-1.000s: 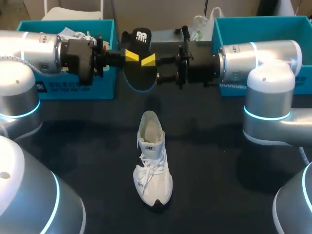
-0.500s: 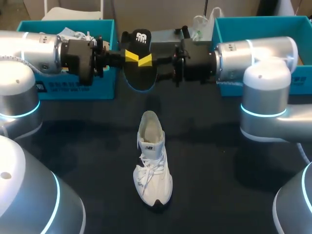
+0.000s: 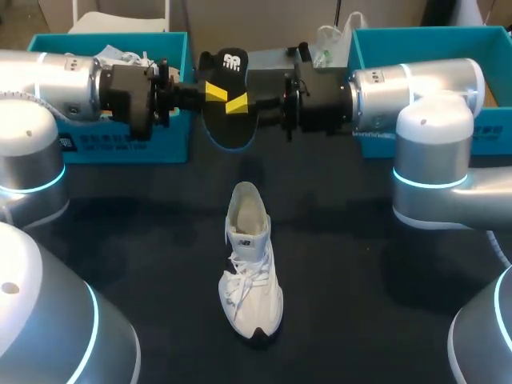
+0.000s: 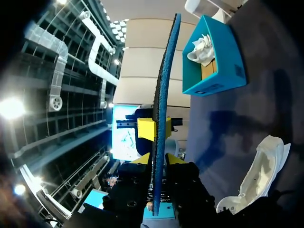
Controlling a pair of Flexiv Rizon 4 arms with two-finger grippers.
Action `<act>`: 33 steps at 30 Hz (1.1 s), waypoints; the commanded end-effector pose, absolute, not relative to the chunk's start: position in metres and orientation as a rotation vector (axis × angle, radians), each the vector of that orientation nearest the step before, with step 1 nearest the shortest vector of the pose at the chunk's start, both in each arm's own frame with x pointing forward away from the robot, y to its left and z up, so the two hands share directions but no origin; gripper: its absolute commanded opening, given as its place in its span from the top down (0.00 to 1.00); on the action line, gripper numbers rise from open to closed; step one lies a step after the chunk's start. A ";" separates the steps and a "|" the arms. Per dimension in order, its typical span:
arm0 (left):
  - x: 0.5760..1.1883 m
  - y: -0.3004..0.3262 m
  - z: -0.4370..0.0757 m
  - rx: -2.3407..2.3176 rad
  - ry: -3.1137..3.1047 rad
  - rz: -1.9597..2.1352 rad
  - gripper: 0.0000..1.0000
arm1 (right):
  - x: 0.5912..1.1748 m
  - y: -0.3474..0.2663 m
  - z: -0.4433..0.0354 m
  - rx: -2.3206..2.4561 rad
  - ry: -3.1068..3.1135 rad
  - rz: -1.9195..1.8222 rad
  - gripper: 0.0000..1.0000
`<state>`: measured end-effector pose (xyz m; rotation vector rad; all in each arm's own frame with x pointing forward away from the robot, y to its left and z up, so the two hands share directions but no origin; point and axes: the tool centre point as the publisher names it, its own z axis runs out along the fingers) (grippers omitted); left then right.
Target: Take the shoe out of the shoebox, open the shoe tongue, remove and reinsert the insole, then place the shoe into the shoebox
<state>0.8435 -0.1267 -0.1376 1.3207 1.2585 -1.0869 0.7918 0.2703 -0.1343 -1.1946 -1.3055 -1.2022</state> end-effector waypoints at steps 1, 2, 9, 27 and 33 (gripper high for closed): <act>0.844 -0.127 -0.139 1.321 1.256 -1.087 1.00 | 0.791 0.269 -0.134 -1.196 -1.303 -1.207 0.83; 0.844 -0.127 -0.139 1.321 1.256 -1.087 1.00 | 0.791 0.269 -0.134 -1.195 -1.303 -1.208 0.84; 0.844 -0.127 -0.139 1.321 1.256 -1.087 1.00 | 0.793 0.270 -0.134 -1.191 -1.309 -1.205 1.00; 0.831 -0.096 -0.142 1.376 1.556 -0.970 0.00 | 0.796 0.252 -0.142 -1.089 -1.457 -1.361 1.00; 0.831 -0.096 -0.142 1.376 1.556 -0.970 0.00 | 0.796 0.252 -0.142 -1.089 -1.457 -1.361 1.00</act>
